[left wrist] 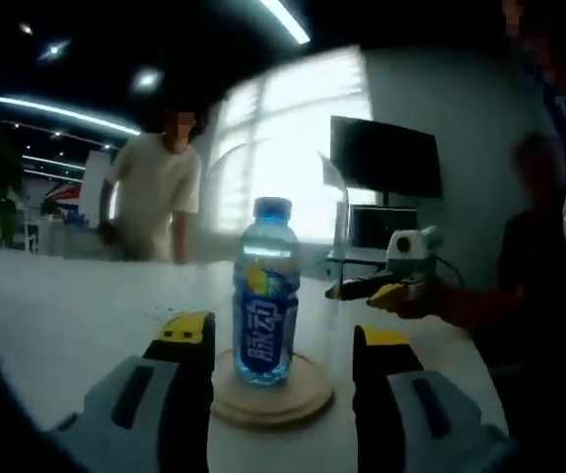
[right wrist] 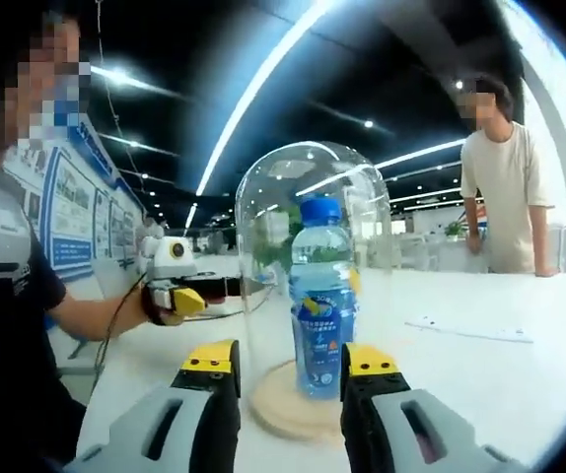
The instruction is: Open the cover put in the Mizone put the cover back on
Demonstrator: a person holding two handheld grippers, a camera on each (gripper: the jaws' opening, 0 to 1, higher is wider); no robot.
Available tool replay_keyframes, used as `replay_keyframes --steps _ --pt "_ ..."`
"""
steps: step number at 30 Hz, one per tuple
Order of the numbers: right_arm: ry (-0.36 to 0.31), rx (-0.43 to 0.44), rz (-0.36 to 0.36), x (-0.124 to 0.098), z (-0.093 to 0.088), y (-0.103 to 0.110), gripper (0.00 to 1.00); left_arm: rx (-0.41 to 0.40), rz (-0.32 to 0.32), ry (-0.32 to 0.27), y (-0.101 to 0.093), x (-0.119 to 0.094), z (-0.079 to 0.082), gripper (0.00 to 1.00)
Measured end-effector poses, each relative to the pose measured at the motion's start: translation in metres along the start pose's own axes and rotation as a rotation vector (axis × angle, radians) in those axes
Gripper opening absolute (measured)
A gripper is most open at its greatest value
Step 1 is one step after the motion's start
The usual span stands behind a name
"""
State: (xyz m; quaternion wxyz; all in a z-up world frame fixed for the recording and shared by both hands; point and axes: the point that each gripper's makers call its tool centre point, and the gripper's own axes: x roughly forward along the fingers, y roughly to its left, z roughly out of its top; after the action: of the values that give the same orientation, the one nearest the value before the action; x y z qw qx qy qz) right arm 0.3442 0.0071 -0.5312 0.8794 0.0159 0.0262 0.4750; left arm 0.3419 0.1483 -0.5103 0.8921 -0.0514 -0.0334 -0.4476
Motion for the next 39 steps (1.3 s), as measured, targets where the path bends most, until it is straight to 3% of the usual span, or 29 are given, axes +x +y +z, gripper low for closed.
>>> replay_keyframes --steps 5,11,19,25,33,39 --pt "-0.019 -0.001 -0.078 -0.022 -0.001 0.004 0.31 0.034 0.045 -0.014 -0.012 -0.019 0.0 0.44" --pt "-0.048 -0.005 -0.128 -0.045 -0.008 0.012 0.27 0.001 0.095 -0.036 -0.013 -0.037 -0.004 0.39" --pt "-0.082 0.01 -0.187 -0.067 -0.017 0.012 0.25 -0.004 0.168 -0.014 0.0 -0.057 -0.029 0.37" --pt "-0.102 0.02 -0.194 -0.074 -0.033 0.017 0.24 -0.022 0.143 -0.073 -0.01 -0.069 -0.029 0.37" --pt "-0.079 -0.007 -0.207 -0.072 -0.049 0.022 0.19 0.01 0.173 -0.008 -0.009 -0.072 -0.049 0.37" --pt "-0.065 -0.058 -0.221 -0.069 -0.051 0.024 0.19 0.019 0.176 -0.011 -0.01 -0.074 -0.05 0.37"
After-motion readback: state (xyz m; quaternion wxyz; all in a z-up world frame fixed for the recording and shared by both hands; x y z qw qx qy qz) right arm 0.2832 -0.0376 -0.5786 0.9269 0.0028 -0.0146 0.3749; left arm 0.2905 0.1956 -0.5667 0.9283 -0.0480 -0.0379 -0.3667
